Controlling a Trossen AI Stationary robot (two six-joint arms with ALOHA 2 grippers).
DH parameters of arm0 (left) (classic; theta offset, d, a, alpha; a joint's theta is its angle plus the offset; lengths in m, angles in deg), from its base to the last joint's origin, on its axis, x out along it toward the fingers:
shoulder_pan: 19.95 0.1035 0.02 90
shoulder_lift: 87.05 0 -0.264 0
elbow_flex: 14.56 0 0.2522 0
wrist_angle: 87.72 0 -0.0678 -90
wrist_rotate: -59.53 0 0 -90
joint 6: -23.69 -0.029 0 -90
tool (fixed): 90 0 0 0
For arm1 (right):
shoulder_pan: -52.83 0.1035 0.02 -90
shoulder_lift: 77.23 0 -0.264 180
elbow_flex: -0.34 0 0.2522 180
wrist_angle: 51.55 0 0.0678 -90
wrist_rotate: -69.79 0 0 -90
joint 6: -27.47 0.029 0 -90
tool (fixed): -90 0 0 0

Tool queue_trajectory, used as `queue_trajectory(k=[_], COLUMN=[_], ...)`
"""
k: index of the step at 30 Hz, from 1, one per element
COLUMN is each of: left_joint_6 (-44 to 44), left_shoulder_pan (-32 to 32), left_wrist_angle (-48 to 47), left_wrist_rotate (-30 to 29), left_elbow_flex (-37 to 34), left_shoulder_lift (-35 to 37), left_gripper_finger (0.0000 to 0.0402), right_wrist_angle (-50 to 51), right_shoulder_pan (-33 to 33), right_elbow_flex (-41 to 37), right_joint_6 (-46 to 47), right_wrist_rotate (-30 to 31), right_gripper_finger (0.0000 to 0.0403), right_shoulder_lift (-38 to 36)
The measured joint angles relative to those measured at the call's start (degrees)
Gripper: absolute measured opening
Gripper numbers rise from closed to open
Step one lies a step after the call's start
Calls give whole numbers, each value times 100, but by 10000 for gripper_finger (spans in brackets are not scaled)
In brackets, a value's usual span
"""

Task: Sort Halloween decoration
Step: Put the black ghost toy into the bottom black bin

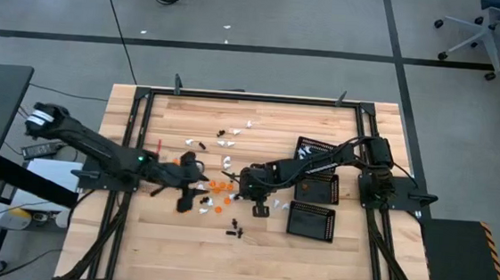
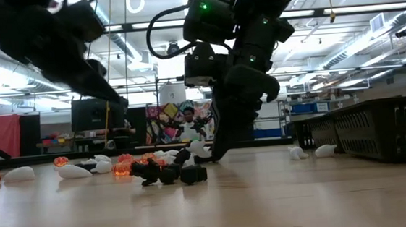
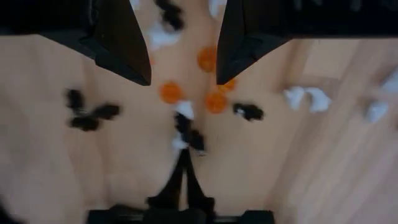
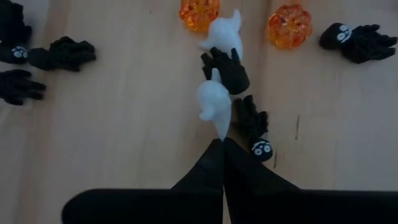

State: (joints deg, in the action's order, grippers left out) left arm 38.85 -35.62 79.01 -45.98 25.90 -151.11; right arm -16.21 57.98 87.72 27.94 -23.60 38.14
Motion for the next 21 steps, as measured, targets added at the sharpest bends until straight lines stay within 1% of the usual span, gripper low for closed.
queue_trajectory(k=[5, 13, 18, 21], left_joint_6=[-520, -645, -705, -706], left_shoulder_pan=[45, 82, 80, 82], left_wrist_angle=[1121, 2670, 3301, 3452], left_wrist_rotate=[55, 47, -251, -282], left_elbow_flex=[0, 2, 2, 2], left_shoulder_lift=[-963, -2199, -2796, -3108], left_gripper_finger=[192, 192, 192, 192], right_wrist_angle=[0, -15, -35, -54], right_shoulder_pan=[0, -7, -7, -7], right_elbow_flex=[4, 9, 9, 9], right_joint_6=[7, 153, 154, 154], right_wrist_rotate=[7, 14, 14, 14], right_gripper_finger=[7, 7, 7, 7], right_shoulder_lift=[-5, -9, -11, -16])
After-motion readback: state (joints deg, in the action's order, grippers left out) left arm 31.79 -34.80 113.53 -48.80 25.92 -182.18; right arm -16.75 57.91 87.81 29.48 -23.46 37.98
